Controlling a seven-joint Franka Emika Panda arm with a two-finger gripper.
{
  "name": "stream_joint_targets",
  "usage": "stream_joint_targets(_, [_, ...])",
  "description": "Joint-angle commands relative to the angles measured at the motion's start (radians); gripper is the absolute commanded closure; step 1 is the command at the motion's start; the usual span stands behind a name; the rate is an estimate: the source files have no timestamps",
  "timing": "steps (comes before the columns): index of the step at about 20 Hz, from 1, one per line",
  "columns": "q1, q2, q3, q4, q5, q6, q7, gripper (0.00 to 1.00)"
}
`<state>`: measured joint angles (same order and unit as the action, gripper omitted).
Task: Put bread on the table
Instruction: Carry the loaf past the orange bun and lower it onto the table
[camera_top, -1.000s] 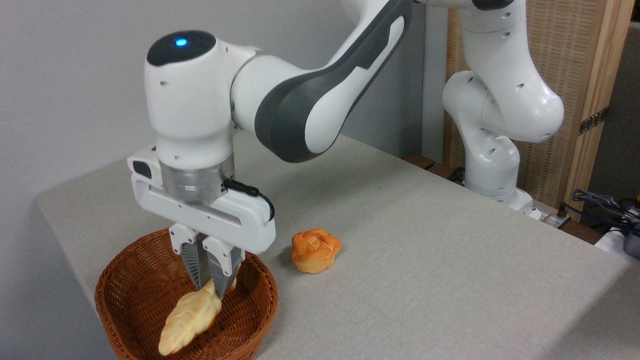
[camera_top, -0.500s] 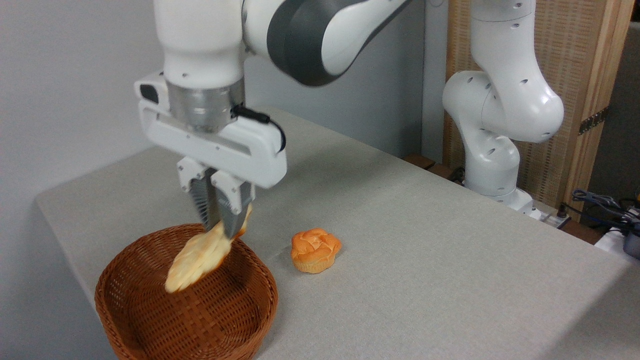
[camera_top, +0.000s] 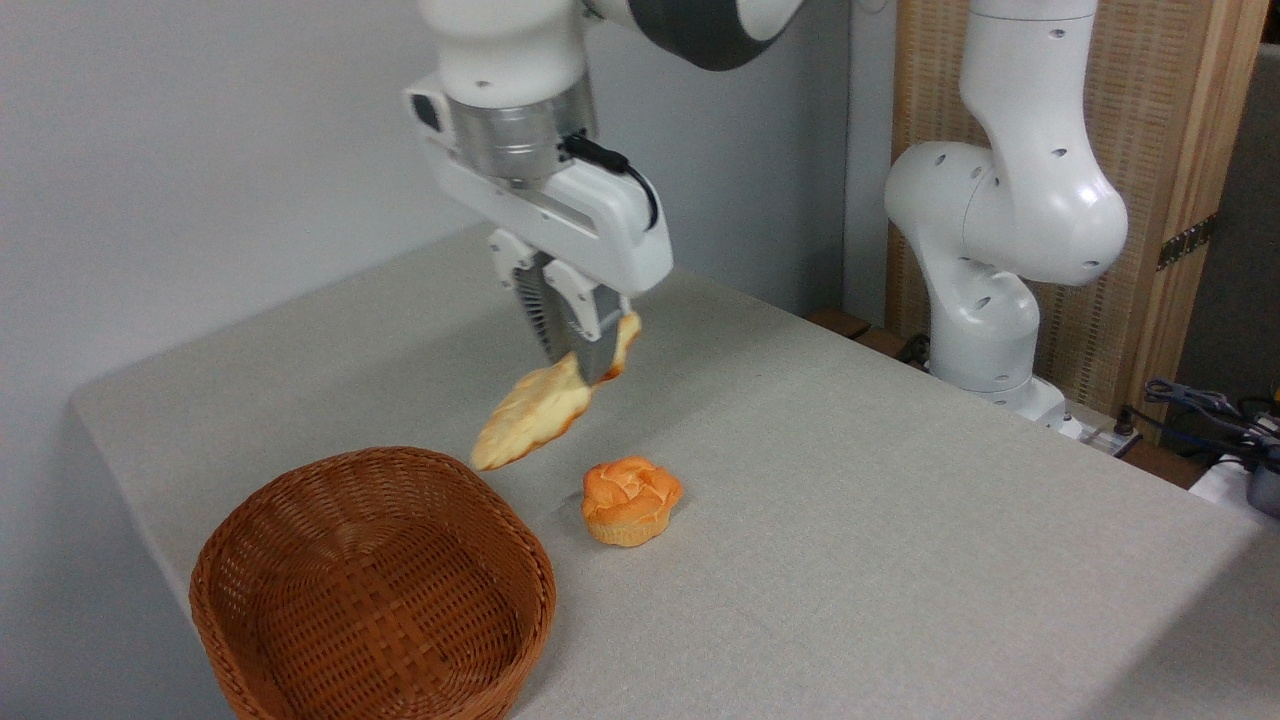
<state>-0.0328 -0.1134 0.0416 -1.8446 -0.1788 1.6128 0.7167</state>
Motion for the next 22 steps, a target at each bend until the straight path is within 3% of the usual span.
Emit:
stream_joint_targets(1, [-0.039, -0.117, -0.002, -0.148, 0.028, -0.007, 0.104, 0.71])
stream_joint_targets(4, [-0.133, -0.12, -0.003, -0.186, 0.112, -0.045, 0.247, 0.68])
stream_joint_targets(8, [-0.191, -0.109, -0.003, -0.225, 0.171, -0.045, 0.398, 0.63])
stream_joint_targets(9, [-0.205, -0.098, -0.003, -0.232, 0.189, -0.045, 0.464, 0.56])
stream_joint_targets(11, [-0.205, -0.086, -0.003, -0.232, 0.203, -0.045, 0.503, 0.04])
stream_joint_targets(12, [-0.207, -0.084, -0.003, -0.232, 0.214, -0.044, 0.515, 0.0])
stream_joint_targets(15, [-0.219, -0.077, -0.003, -0.232, 0.229, -0.045, 0.575, 0.0])
stream_joint_targets(22, [-0.22, -0.071, -0.003, -0.231, 0.252, -0.033, 0.575, 0.0])
